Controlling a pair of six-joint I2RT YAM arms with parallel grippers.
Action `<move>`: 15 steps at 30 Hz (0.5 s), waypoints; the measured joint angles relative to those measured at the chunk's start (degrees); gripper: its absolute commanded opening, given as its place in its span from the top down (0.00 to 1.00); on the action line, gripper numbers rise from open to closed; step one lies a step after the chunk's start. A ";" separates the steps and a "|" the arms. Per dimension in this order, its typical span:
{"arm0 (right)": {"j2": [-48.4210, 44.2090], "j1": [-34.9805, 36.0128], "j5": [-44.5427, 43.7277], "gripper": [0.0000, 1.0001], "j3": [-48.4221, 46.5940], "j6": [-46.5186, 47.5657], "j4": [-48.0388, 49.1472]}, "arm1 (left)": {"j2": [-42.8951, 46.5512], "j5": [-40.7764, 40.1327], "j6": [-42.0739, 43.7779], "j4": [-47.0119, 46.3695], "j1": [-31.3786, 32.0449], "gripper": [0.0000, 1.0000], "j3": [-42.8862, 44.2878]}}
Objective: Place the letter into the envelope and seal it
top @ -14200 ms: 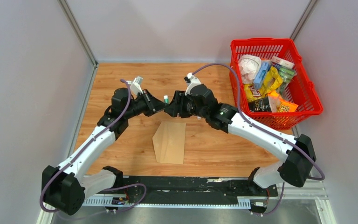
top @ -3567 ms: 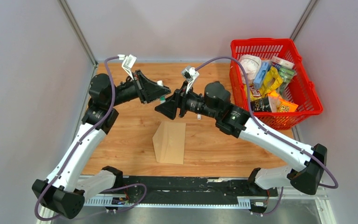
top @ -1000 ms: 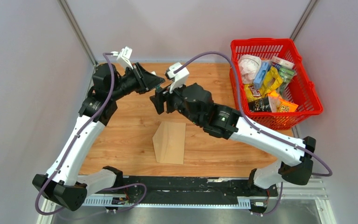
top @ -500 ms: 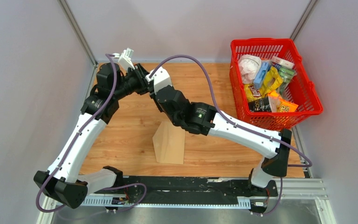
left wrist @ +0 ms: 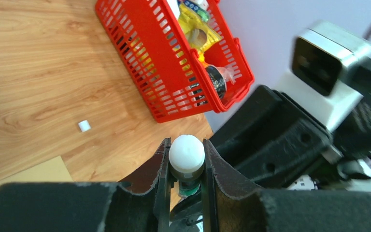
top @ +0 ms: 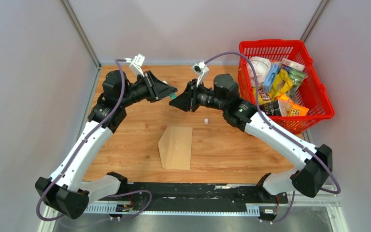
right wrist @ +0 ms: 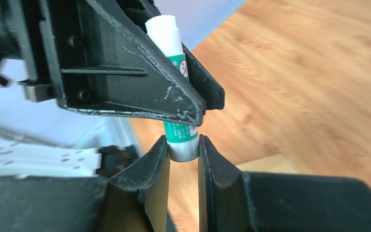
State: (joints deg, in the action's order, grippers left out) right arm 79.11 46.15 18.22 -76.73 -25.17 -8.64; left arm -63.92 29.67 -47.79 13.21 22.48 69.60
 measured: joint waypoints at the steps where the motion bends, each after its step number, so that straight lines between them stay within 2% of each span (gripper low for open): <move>1: -0.13 -1.49 4.11 0.84 1.57 -2.36 2.64 | 0.17 0.57 -0.09 -0.55 0.00 1.00 -0.50; 4: -0.13 -3.45 10.73 0.67 3.91 -6.73 6.97 | 0.61 1.84 -0.09 -0.90 0.00 1.00 -1.18; 7: -0.24 -4.15 12.37 0.46 4.11 -9.20 8.15 | 1.42 2.16 0.11 -1.03 -0.13 1.00 -1.27; 10: -1.27 -5.40 10.78 0.37 4.11 -9.97 8.07 | 2.73 1.20 0.17 -0.68 -0.94 1.00 -1.29; 15: -4.98 -5.57 4.02 0.36 5.42 -9.40 8.24 | 3.74 -1.77 -0.09 1.25 -1.09 1.00 -1.29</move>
State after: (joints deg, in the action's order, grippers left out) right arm 74.13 40.58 22.24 -71.31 -34.57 -0.40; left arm -60.18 27.90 -47.88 14.46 21.39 68.31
